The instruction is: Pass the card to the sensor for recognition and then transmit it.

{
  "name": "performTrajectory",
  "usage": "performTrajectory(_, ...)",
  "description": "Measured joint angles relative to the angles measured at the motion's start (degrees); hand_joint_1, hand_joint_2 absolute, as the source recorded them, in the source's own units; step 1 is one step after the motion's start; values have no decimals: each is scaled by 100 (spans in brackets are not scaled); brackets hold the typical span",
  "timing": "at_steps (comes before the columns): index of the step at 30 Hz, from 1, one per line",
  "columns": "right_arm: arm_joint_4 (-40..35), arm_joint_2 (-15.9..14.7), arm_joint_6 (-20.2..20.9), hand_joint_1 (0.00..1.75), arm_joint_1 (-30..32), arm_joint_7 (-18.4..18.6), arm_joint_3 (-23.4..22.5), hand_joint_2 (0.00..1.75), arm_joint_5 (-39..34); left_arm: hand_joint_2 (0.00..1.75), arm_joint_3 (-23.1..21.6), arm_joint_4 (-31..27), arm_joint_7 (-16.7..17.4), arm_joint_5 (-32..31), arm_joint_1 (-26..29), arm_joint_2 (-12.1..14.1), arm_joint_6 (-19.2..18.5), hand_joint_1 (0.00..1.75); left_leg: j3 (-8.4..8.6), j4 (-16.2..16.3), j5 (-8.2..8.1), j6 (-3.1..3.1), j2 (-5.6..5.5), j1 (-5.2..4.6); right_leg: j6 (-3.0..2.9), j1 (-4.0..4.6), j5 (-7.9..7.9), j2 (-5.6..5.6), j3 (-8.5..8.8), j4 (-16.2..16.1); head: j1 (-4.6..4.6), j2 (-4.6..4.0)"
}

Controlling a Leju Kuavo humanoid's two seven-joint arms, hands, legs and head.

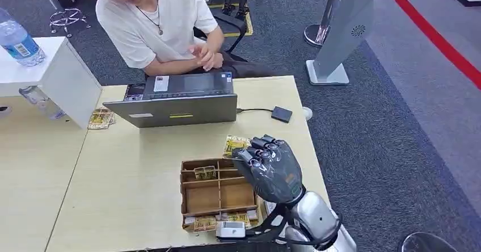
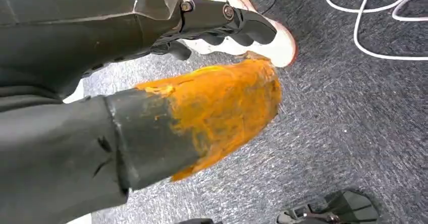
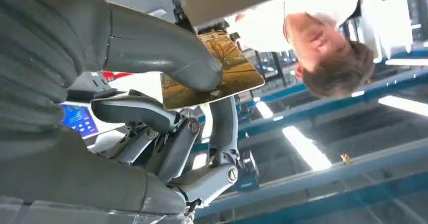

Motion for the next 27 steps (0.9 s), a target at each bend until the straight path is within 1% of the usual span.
performTrajectory(3, 92, 50, 0, 175, -145, 28, 0, 175, 0, 0, -46, 0, 9, 0, -1, -2, -24, 0, -1, 0, 0, 0, 0, 0, 0, 0, 0, 1, 0, 0, 0, 0)
performTrajectory(6, 236, 107, 0, 175, -424, 181, 0, 175, 55, 0, -120, 0, 31, 0, -3, -4, -46, 0, -3, 0, 0, 0, 1, 0, 0, 0, 0, 3, 0, 1, 0, 0)
performTrajectory(10, 590, 230, 0, 175, -1015, 560, 4, 175, 166, 0, -271, 0, 31, 0, -5, -20, -103, 0, -2, 0, 1, 0, 2, 0, -1, 0, 1, 2, 1, 2, 0, 0)
performTrajectory(13, 1074, 321, 11, 175, -1567, 898, 59, 175, 153, 0, -404, 0, 31, 0, -13, -28, -162, 0, 1, 0, 5, 0, 3, 0, -3, 0, 3, 4, 1, 3, 0, 0)
performTrajectory(17, 1618, 409, 26, 175, -2059, 1132, 138, 175, 125, 0, -546, 0, 31, 0, -11, -28, -181, 0, -1, 1, 7, 3, 1, 0, -3, 0, 4, 2, 0, 4, 2, 0)
performTrajectory(18, 1753, 431, 28, 30, -2161, 1174, 153, 175, 111, 0, -588, 0, 31, 0, -12, -28, -199, 0, -1, 1, 7, 3, 0, 0, -3, 0, 4, 2, 1, 4, 0, 0)
performTrajectory(19, 1857, 452, 39, 0, -2235, 1217, 164, 175, 107, 0, -620, 0, 31, 0, -13, -28, -214, 0, -1, 1, 7, 3, -1, 0, -3, 0, 3, 1, 0, 4, 2, 0)
performTrajectory(21, 2092, 498, 88, 0, -2399, 1296, 195, 175, 96, 0, -662, 0, 31, 0, -12, -28, -225, 0, -1, 1, 7, 3, 1, 0, -3, 0, 3, 3, 0, 4, 0, 0)
performTrajectory(22, 2210, 514, 120, 0, -2470, 1347, 201, 0, 92, 0, -688, 0, 31, 0, -13, -28, -227, 0, -1, 1, 7, 3, 0, 0, -3, 0, 3, 2, 0, 3, 0, 0)
performTrajectory(27, 2592, 557, 258, 0, -2634, 1530, 243, 0, 98, 0, -756, 0, 28, 0, -9, -28, -234, 0, -2, 1, 7, 3, -2, 0, -3, 0, 3, 0, 0, 3, 0, 0)
